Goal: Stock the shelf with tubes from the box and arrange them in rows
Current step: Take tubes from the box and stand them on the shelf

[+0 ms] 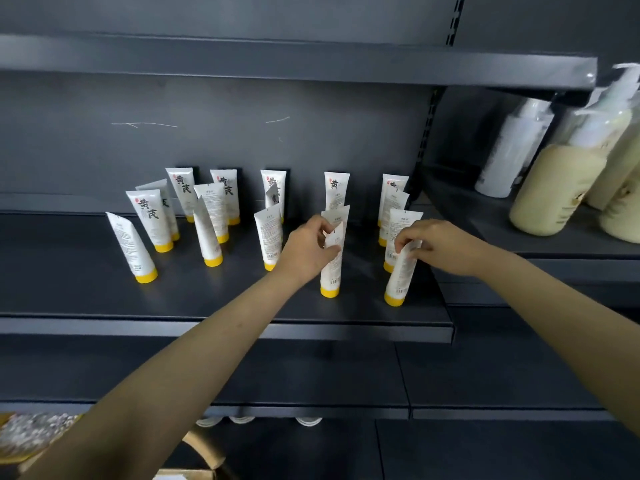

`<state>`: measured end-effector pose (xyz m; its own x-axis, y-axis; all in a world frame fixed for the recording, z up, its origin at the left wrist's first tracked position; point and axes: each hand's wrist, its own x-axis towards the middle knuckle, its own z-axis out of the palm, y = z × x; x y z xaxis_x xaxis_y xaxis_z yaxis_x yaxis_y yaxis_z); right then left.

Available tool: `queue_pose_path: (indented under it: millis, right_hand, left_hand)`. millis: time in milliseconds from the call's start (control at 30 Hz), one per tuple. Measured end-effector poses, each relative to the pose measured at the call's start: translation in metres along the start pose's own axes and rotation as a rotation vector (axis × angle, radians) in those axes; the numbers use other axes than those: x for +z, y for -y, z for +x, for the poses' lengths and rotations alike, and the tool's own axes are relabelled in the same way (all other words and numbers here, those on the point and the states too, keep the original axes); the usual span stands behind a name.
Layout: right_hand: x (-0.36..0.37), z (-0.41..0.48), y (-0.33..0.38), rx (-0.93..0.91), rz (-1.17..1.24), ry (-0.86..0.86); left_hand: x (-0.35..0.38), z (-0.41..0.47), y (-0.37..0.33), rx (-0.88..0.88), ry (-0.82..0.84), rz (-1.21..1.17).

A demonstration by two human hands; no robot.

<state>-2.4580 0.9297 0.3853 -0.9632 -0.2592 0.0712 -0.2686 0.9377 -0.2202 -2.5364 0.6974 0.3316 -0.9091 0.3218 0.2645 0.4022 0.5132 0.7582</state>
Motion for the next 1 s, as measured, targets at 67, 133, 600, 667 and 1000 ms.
queue_pose_path:
  millis: [67, 133, 600, 667, 1000]
  right_hand:
    - [-0.003, 0.0, -0.003, -0.02, -0.02, -0.002]
    - [-0.005, 0.0, -0.005, -0.034, -0.027, 0.005]
    - [-0.032, 0.001, 0.023, -0.063, -0.039, 0.053]
    - [-0.037, 0.003, 0.041, -0.084, -0.062, 0.034]
    - [-0.04, 0.014, 0.177, -0.044, -0.188, 0.266]
  left_hand:
    - [0.001, -0.001, -0.004, -0.028, 0.035, 0.02]
    - [0.001, -0.001, -0.006, -0.04, 0.053, 0.052]
    - [-0.032, -0.027, -0.02, -0.112, 0.126, 0.217]
    - [-0.048, -0.035, -0.018, -0.114, 0.14, 0.259]
    - [-0.154, -0.106, 0.0, -0.163, 0.274, 0.477]
